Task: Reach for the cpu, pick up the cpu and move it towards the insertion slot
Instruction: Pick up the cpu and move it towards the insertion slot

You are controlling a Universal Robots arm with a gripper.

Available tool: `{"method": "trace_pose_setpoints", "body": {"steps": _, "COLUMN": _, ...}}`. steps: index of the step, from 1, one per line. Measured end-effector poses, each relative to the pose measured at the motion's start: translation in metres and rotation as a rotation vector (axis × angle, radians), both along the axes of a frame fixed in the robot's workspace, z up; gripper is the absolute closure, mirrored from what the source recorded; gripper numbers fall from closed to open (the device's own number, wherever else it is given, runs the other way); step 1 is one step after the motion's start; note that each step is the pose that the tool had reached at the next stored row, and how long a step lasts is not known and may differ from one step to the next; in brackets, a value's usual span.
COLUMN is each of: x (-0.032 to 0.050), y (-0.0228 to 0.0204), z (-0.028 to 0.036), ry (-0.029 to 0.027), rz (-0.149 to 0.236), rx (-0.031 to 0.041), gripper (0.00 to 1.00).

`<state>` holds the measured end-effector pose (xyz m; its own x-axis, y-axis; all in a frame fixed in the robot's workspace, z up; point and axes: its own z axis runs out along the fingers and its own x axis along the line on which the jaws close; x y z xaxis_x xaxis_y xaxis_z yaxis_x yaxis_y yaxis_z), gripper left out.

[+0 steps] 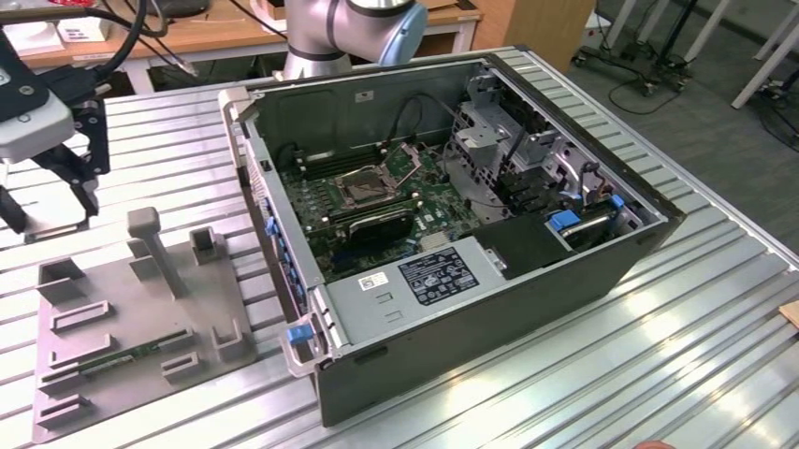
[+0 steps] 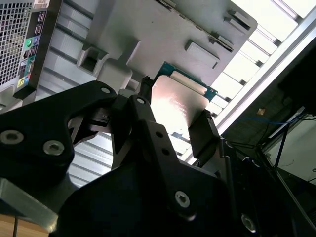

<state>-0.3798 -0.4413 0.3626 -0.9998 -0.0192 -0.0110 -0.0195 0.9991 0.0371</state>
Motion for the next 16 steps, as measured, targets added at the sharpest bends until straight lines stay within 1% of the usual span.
{"method": "trace_pose_setpoints", "body": {"steps": 9, "x": 0.0075, "y": 0.0000, "z": 0.0001, "ry": 0.0001, "rz": 0.000, "rx": -0.0001, "gripper": 0.46}}
{"method": "trace_pose_setpoints", "body": {"steps": 16, "x": 0.0091, "y": 0.0000, "z": 0.0001, "ry": 0.0001, "rz": 0.000, "rx": 0.0000, "gripper": 0.46}}
